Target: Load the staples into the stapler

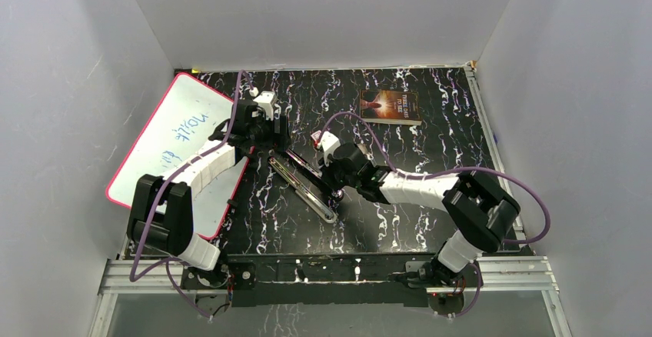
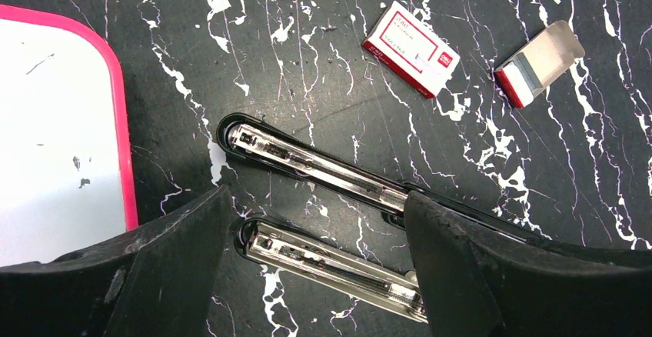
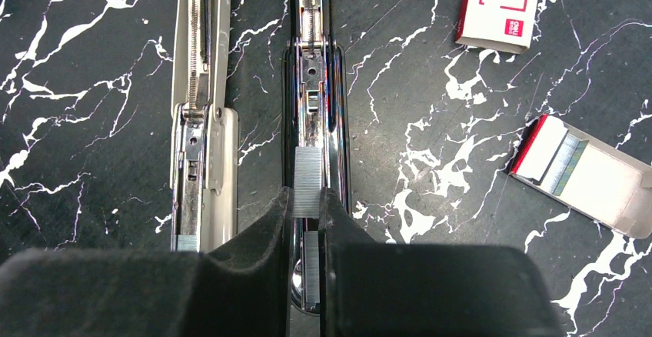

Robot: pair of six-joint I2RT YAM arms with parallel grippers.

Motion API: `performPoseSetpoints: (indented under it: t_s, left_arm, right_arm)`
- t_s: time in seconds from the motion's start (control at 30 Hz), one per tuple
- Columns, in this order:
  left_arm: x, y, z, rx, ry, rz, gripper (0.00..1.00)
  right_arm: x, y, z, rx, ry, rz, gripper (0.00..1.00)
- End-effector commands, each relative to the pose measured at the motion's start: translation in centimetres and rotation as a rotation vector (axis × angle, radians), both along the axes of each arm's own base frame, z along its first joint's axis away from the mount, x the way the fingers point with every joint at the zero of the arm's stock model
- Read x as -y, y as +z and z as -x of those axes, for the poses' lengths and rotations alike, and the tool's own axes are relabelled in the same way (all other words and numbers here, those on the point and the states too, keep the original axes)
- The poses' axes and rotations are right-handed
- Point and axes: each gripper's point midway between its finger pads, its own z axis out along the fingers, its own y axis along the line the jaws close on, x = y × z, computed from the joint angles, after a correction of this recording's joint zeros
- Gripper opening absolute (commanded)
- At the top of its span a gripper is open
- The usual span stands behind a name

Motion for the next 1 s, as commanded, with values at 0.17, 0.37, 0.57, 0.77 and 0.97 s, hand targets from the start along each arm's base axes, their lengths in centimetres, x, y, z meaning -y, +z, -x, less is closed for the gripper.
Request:
performPoseSetpoints:
  t_s: [0.17,0.37,0.57,0.77,0.97]
  left_arm:
    - [0.2,1.6,-0.8,0.03,-0.007,0.013,0.81]
    - [0.2,1.5,-0.8,0.03,-0.008,0.013,0.81]
    - [0.2,1.6,-0.8,0.03,-0.008,0.014,0.81]
    - [0.2,1.6,-0.8,0.033,-0.008,0.015,0.81]
    - [0.2,1.6,-0.8,0.033,-0.008,0.015,0.81]
  right_arm:
    - [-1.2,0.8,-0.8,-0.001,-0.019,-0.012,0.0]
    - [-0.9,0.5,-0.8,-0.008,-0.025,0.003,0.0]
    - [-0.9,0.8,-0.7,-0.005,-0.026,-0.005,0.0]
    - [-1.3,2.1,-0.6,0.022,-0.008,-0.065,0.0]
    - [-1.2,2.8,-0.7,0.042,-0.025,-0.097,0.0]
